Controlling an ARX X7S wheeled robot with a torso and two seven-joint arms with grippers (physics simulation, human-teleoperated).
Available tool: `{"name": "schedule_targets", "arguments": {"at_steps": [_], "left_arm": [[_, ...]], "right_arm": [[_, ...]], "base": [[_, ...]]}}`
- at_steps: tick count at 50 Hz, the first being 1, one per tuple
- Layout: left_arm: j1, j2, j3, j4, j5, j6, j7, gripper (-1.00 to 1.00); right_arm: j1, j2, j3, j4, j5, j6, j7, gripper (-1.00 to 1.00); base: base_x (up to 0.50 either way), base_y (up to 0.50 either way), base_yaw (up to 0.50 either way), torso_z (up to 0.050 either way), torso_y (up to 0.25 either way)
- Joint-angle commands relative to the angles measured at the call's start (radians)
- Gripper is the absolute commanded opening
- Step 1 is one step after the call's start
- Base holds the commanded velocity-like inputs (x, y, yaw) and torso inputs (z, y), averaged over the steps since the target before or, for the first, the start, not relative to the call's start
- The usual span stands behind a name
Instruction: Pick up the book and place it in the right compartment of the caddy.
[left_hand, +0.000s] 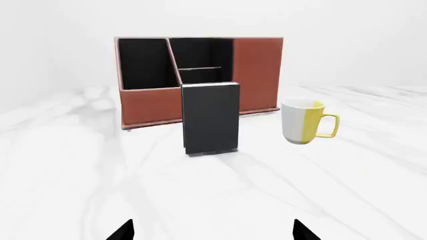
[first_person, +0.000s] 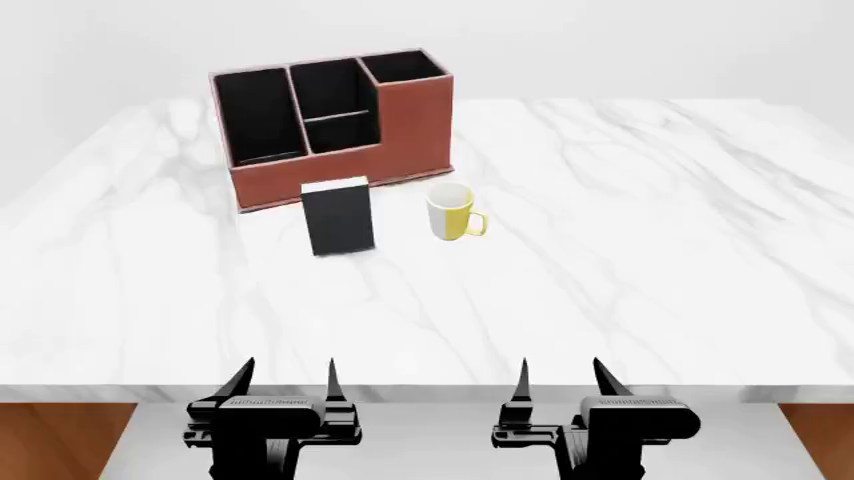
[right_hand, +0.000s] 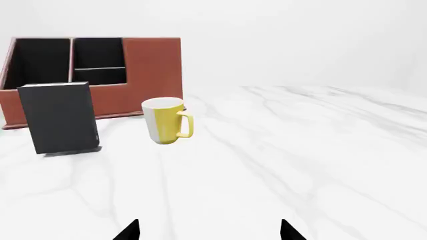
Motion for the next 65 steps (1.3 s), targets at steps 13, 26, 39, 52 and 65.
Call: {"name": "schedule_targets", "arguments": {"at_steps": [13, 26, 39, 52, 65], "left_arm": [[-0.008, -0.052, 0.058, -0.009, -0.040, -0.009, -0.050, 1.00], [-0.017, -0.073, 0.077, -0.033, -0.051, 0.002, -0.079, 1.00], [-0.439, -0.148, 0.008, 0.482, -0.235, -0.825, -0.089, 1.00], [-0.808, -0.170, 0.010, 0.392, -0.263, -1.025, -0.104, 1.00], [-0.796, -0.172, 0.023, 0.354, -0.257, -0.980, -0.109, 1.00]], "right_arm": [[0.016, 0.046, -0.061, 0.028, 0.056, 0.030, 0.064, 1.00], [0.025, 0.069, -0.099, 0.038, 0.066, 0.025, 0.078, 1.00], [0.374, 0.184, -0.080, -0.529, 0.189, 0.881, 0.039, 1.00], [0.825, 0.240, -0.095, -0.549, 0.231, 1.244, 0.006, 1.00], [0.806, 0.244, -0.106, -0.524, 0.234, 1.199, 0.001, 1.00]], "base": [[0.00, 0.23, 0.00, 0.000, 0.000], [0.00, 0.38, 0.00, 0.000, 0.000], [0.00, 0.00, 0.00, 0.000, 0.000], [0.50, 0.00, 0.00, 0.000, 0.000], [0.50, 0.00, 0.00, 0.000, 0.000]]}}
